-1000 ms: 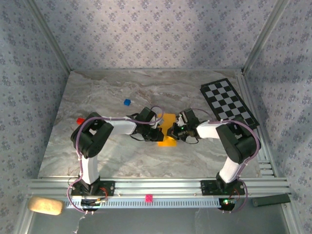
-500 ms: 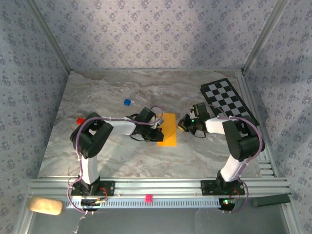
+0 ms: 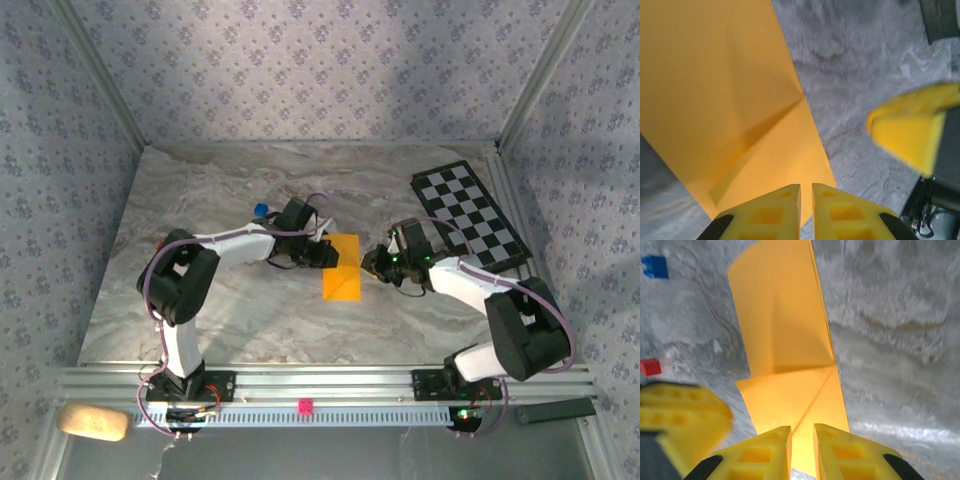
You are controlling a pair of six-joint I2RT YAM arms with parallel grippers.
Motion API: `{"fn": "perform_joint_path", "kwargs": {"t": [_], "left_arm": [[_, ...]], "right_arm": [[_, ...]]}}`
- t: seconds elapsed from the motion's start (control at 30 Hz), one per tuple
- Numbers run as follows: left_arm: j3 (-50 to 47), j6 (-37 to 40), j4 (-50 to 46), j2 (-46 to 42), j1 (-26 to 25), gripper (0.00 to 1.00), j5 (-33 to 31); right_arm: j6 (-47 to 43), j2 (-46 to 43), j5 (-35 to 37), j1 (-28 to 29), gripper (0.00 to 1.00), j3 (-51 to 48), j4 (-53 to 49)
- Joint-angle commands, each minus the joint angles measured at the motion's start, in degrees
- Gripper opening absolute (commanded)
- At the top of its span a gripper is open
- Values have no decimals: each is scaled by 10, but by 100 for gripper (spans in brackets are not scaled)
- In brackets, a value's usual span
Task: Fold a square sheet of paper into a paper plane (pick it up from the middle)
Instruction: Turn over the paper at the center of the table.
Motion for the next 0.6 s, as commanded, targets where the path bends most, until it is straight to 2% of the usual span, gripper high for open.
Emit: {"fn": "perform_joint_path", "kwargs": {"t": [0.0,0.27,0.57], "left_arm": [[28,35,-50,25,8,11,13],[50,58,-69,58,7,10,12],[44,71,-80,83,5,9,-13]], "right_arm": [[9,-7,17,21,20,1,-43],[30,8,29,63,21,6,-52],[44,34,19,75,25,9,-50]]}}
